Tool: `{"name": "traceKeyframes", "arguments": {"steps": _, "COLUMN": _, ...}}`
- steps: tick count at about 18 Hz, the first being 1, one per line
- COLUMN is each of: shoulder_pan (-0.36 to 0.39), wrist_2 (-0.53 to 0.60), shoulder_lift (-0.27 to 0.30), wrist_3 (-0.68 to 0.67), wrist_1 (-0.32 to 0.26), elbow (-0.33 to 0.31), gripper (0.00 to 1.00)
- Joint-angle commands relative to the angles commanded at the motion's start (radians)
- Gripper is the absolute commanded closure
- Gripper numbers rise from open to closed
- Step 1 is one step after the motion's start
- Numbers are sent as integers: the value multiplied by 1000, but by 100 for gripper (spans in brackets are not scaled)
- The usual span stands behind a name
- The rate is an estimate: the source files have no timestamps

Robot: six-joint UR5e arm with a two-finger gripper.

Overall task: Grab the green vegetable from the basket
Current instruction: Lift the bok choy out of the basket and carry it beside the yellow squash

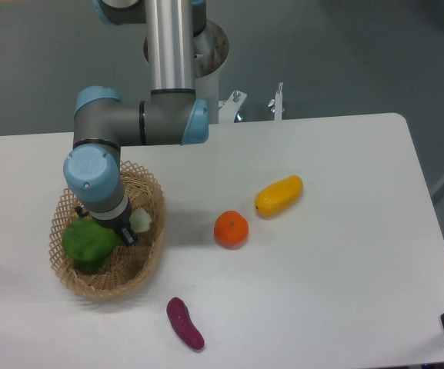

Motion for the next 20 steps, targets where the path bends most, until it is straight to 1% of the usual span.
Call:
{"name": "traceKeyframes", "arguments": {"steps": 2, "shoulder_pan": 21, "wrist_2": -12, "shoulder_lift": 3, "wrist_3": 0, "wrist_1": -37, "elbow": 34, "gripper": 75}}
{"name": "traceKeyframes", "arguments": {"steps": 5, "shoulder_pan": 57, "wrist_2": -47, "shoulder_lift": 2, "wrist_3": 2, "wrist_1": -121, "elbow": 107, "gripper": 75}}
{"name": "traceKeyframes", "arguments": {"steps": 7, "shoulder_pan": 84, "wrist_2": -69, "shoulder_lift": -1, "wrist_3": 2, "wrist_1": -156, "elbow": 150, "gripper": 75}}
{"name": "traceKeyframes", "arguments": {"steps": 9, "shoulder_pan": 115, "wrist_2": -74, "shoulder_lift": 0, "wrist_3": 5, "wrist_1": -163, "elbow": 170, "gripper": 75}}
{"name": "traceKeyframes", "arguments": {"steps": 14, "shoulder_pan": 225, "wrist_2": -72, "shoulder_lift": -1, "wrist_3": 21, "wrist_1": -160, "elbow": 215, "gripper": 75}}
{"name": "traceKeyframes", "arguments": {"steps": 18, "shoulder_pan": 322, "wrist_2": -66, "shoulder_lift": -27, "wrist_3": 77, "wrist_1": -160, "elbow": 262, "gripper": 75}}
{"name": "traceKeyframes", "arguments": {"steps": 20, "shoulder_pan": 371, "wrist_2": -55, "shoulder_lift": -40, "wrist_3": 135, "wrist_1": -161, "elbow": 290, "gripper": 74}}
